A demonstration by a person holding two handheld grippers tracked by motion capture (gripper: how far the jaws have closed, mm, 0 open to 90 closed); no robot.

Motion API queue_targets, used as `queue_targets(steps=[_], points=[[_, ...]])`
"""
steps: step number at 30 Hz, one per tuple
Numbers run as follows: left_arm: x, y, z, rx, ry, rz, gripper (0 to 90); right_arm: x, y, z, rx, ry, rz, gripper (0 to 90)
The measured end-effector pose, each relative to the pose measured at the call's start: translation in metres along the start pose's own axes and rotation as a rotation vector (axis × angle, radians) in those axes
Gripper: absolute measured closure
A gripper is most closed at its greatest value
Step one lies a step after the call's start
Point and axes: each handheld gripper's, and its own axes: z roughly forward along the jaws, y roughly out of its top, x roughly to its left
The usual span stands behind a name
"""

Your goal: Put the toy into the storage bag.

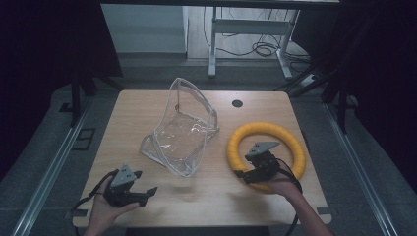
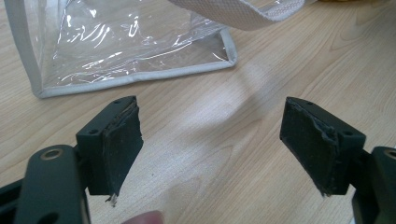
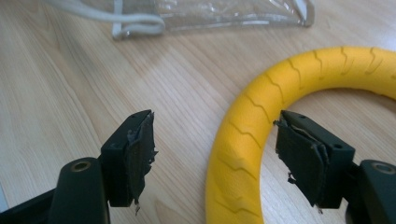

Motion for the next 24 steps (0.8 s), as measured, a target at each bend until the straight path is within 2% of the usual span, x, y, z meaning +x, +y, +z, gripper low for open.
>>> queue_targets(steps=[7, 12, 15, 21, 24], points=[[0.0, 0.0, 0.0, -0.005, -0.002, -0.003, 20.6, -0.011, -0.003, 0.003, 0.055, 0.018, 0.011, 28.6], [0.0, 0.0, 0.0, -0.002, -0.005, -0.003, 20.6, -0.014, -0.004, 0.003, 0.111, 0.023, -0.003, 28.5], [0.0, 0.001, -0.003, -0.032, -0.046, -0.021, 20.5, -0.015, -0.006, 0.004, 0.154, 0.031, -0.011, 28.4], [0.001, 0.001, -0.002, -0.025, -0.034, -0.016, 20.6, -0.017, -0.012, 0.008, 0.243, 0.043, -0.023, 28.3], [0.0, 0.001, -0.001, -0.019, -0.03, -0.012, 20.6, -0.018, -0.013, 0.009, 0.266, 0.05, -0.024, 28.2]])
